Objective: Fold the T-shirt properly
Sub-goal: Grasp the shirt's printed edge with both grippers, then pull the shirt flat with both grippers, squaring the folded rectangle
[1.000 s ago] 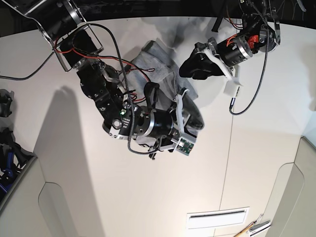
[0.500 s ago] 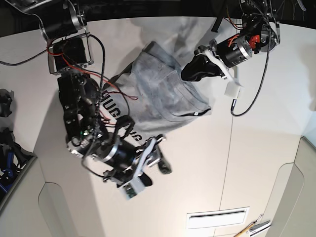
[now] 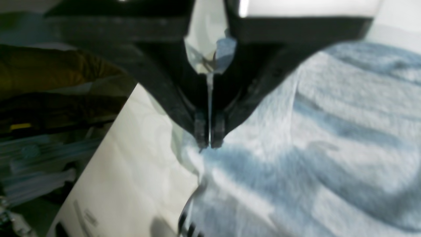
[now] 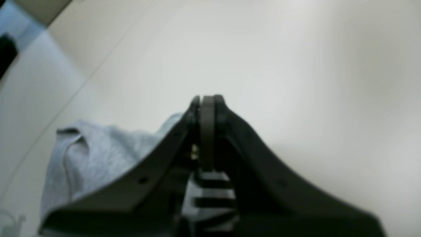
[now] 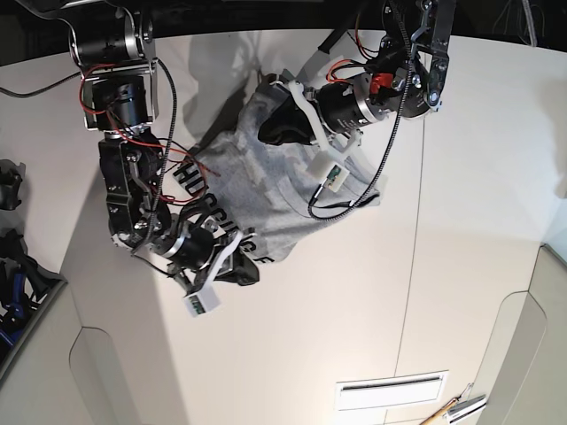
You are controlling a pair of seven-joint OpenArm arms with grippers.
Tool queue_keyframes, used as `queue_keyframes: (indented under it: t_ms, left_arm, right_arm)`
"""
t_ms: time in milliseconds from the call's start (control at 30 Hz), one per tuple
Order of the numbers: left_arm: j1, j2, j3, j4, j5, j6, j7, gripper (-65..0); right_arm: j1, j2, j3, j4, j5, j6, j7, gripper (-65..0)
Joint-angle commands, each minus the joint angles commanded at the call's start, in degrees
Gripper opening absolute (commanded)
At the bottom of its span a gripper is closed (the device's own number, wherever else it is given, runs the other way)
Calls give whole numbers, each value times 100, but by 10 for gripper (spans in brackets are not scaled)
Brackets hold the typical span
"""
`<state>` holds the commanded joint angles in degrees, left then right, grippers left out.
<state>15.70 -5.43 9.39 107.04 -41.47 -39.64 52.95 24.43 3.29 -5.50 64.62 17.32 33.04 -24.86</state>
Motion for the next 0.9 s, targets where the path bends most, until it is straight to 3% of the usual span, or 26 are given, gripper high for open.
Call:
queue_keyframes:
  t_ms: [133,233,400,500,567,700,800,900]
  left_arm:
    - [68,0,2,-267,96,0,28,-631]
    - [66,-4,2,-468,483,0,68,-631]
    - [46,-63,-219,-586,1137,4,66,-631]
    - [-17,-61,-686,-586,1172,33,63,-631]
    - [-61,-63,-973,-586,1169,153,59,-631]
    - [-138,-63,-1215,-588,1182,151,17,-631]
    - [-323,-61,-1213,-588,1329,179,-76,-631]
    - [-529,-61,-1213,-588,1445,424,-92,-631]
  right_arm:
    - [-17,31,-778,-9,-577,-4,22,-650]
    - [-20,232,-1130,-9,-579,-11,-17,-650]
    - [-68,656,-1161,39,197,-20,-664,-650]
    - [-313,935,-1161,282,807,-17,-997,-650]
    - [-634,1095,-1158,625,929,-20,-1121,-650]
    - [-1467,1355,-1093,1532,1088,-20,-1143,-650]
    - [-2020,1368,-1064,2111,1257,-20,-1143,-650]
    - [-2498,1366,-1064,2540,1329,-20,-1141,-650]
